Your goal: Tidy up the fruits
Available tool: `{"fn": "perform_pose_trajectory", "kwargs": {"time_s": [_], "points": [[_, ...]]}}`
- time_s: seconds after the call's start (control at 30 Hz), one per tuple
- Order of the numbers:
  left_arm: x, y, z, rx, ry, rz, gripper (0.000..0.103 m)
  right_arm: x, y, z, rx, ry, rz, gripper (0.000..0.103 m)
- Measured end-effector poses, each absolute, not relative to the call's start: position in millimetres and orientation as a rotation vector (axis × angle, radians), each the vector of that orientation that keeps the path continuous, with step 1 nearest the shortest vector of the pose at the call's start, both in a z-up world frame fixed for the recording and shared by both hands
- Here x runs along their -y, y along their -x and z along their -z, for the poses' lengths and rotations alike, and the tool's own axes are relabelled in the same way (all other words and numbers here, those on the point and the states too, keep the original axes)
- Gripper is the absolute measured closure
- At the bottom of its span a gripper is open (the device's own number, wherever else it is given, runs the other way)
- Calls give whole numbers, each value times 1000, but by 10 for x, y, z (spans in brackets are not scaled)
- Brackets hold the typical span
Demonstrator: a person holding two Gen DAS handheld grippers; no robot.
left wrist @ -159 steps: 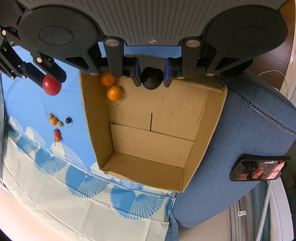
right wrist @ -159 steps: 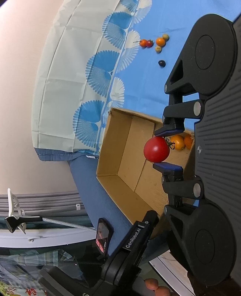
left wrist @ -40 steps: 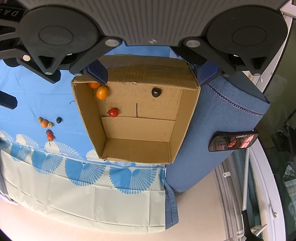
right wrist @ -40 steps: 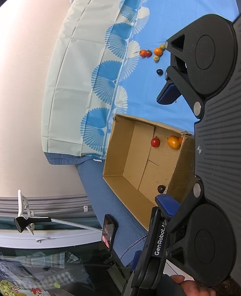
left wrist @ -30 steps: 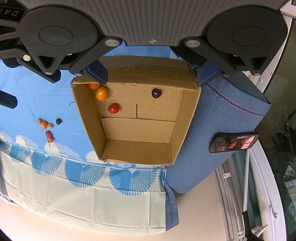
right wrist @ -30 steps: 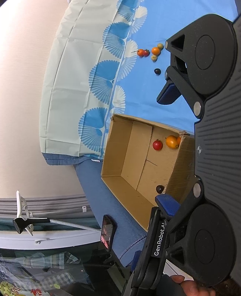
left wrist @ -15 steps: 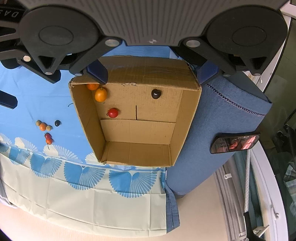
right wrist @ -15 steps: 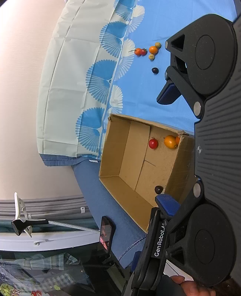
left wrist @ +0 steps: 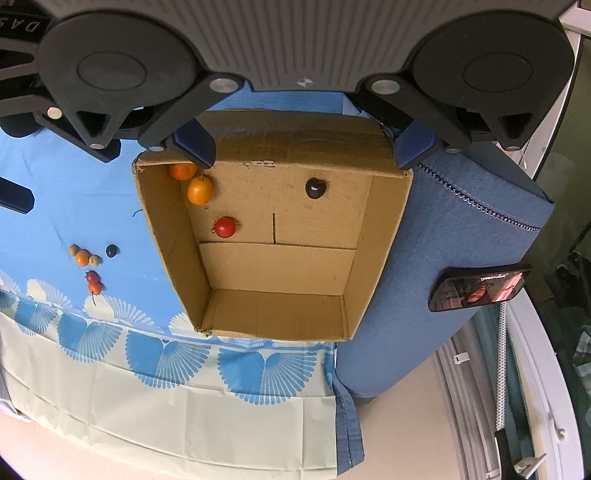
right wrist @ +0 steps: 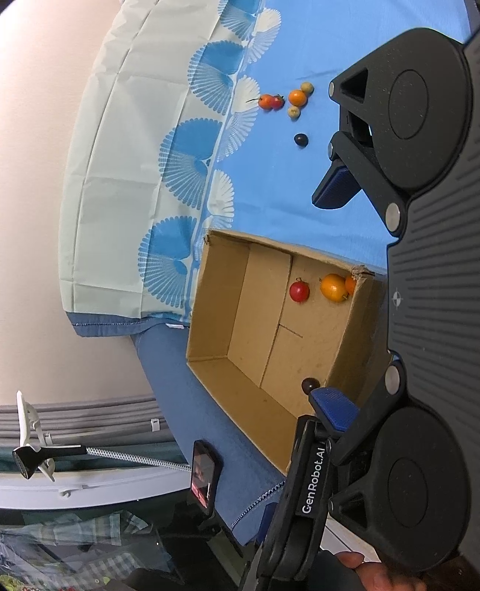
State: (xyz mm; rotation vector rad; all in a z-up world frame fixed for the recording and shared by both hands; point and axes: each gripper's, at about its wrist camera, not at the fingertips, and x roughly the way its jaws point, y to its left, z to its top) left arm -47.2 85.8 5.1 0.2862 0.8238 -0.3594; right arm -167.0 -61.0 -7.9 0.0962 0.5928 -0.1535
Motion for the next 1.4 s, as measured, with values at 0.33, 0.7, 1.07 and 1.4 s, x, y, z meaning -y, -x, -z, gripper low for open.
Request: {"fn": "perform_pose_trajectory", "kwargs": {"time_s": [0.33, 0.7, 1.07, 1.4], "points": [[-662, 411, -75, -817, -299, 383, 0, 804, 1661, 128, -589, -134, 198, 1], [-332, 337, -168, -793, -319, 431, 0, 1135, 1725, 124, -569, -160, 258, 1], [263, 100, -218, -811, -310, 499, 0, 1722, 1815, 149, -544, -199, 396, 1], [1442, -240, 79, -949, -318, 646, 0, 2600, 1857, 422, -520, -228, 562, 1]]}}
